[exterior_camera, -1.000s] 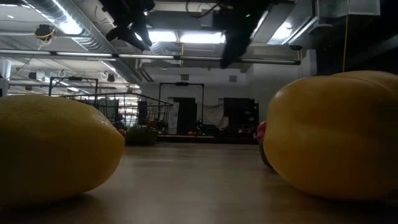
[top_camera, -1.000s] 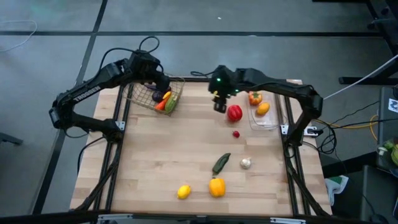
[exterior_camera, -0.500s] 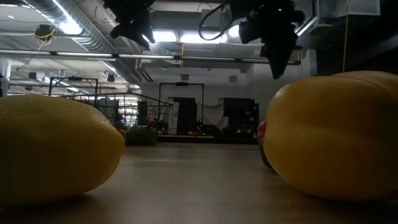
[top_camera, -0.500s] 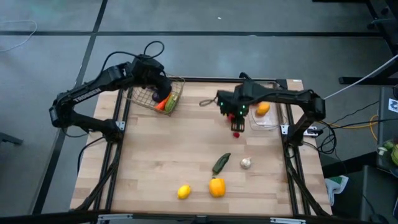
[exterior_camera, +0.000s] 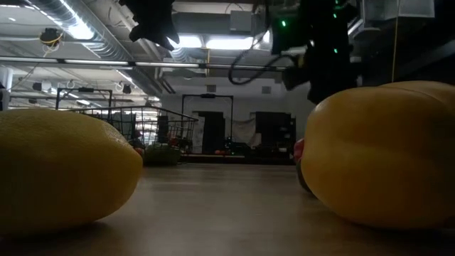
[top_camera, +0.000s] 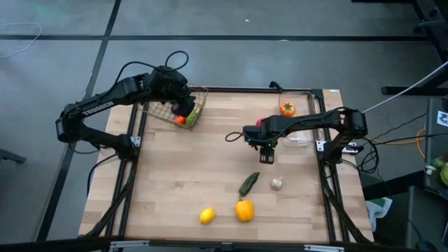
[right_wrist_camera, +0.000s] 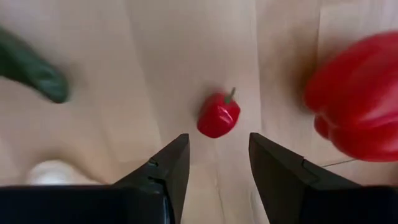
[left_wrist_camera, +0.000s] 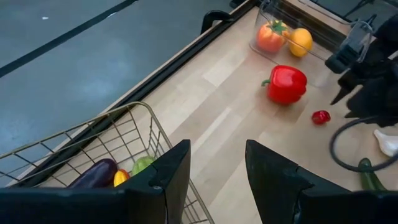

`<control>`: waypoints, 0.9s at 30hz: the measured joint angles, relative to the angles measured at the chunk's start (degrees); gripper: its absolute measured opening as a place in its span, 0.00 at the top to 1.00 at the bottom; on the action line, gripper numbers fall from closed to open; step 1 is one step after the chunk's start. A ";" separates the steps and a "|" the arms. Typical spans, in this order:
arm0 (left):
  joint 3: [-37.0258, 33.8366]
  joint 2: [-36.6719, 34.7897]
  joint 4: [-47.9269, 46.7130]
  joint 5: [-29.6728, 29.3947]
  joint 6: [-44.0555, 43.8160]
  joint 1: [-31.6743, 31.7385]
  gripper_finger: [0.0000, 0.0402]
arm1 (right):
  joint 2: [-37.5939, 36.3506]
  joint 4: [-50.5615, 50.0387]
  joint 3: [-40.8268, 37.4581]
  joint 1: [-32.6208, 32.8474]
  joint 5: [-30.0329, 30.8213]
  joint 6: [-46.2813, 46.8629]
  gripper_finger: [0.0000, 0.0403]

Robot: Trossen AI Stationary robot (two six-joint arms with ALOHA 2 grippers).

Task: Sort produce into baskets
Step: Put the red bell pepper into the silver wire basket

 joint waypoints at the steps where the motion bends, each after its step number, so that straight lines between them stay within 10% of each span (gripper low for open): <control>1: 0.00 0.00 0.00 -0.02 0.02 -0.07 0.63 | 0.00 0.42 -1.00 0.00 0.33 0.50 0.59; 27: 0.00 0.00 0.02 -0.07 -0.02 -0.05 0.63 | 0.02 17.05 -13.96 -0.15 3.87 3.30 0.59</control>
